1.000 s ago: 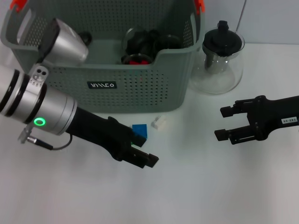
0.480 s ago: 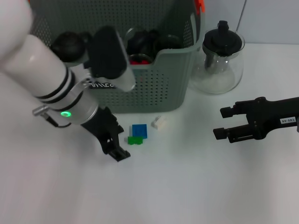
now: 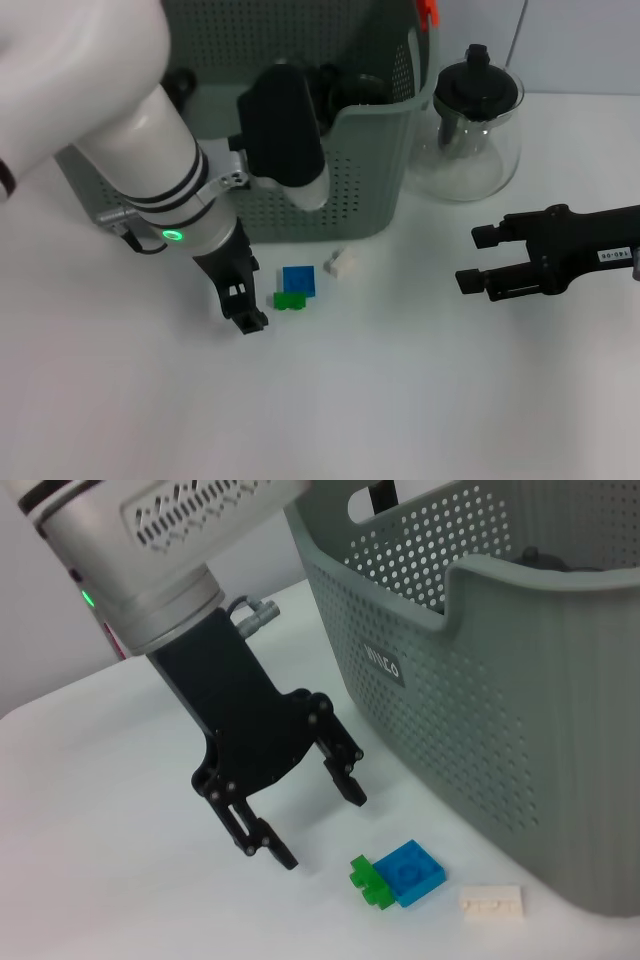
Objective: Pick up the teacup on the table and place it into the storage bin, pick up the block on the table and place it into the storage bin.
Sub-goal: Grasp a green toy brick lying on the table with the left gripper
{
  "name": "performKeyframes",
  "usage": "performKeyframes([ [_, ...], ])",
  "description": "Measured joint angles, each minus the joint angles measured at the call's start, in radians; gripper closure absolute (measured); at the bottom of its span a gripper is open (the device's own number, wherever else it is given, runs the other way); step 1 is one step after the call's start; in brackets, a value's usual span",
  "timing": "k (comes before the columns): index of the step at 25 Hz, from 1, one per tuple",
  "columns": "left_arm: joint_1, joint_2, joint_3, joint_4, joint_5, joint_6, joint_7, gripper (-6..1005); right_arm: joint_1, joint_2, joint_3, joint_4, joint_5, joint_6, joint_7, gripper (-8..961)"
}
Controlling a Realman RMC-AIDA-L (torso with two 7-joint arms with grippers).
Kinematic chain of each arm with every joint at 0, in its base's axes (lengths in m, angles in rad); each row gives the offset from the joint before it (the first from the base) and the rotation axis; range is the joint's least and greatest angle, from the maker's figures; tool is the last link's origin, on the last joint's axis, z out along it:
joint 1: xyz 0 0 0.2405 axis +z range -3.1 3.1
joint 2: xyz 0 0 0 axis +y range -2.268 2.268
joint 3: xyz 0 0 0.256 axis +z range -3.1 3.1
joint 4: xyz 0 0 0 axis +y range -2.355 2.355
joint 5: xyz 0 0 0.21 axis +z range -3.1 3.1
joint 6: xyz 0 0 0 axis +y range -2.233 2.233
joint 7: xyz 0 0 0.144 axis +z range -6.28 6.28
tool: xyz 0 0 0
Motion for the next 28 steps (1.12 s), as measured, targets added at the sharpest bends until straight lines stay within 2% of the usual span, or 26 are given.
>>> performKeyframes([
  [11, -0.026, 0.001, 0.081, -0.039, 0.008, -0.036, 0.004, 292, 0.005, 0.000, 0.001, 0.000, -0.001, 0.000, -0.001, 115],
  [28, -0.080, -0.003, 0.105, -0.128, 0.008, -0.072, -0.035, 291, -0.003, 0.000, 0.002, 0.000, 0.000, 0.000, -0.002, 115],
])
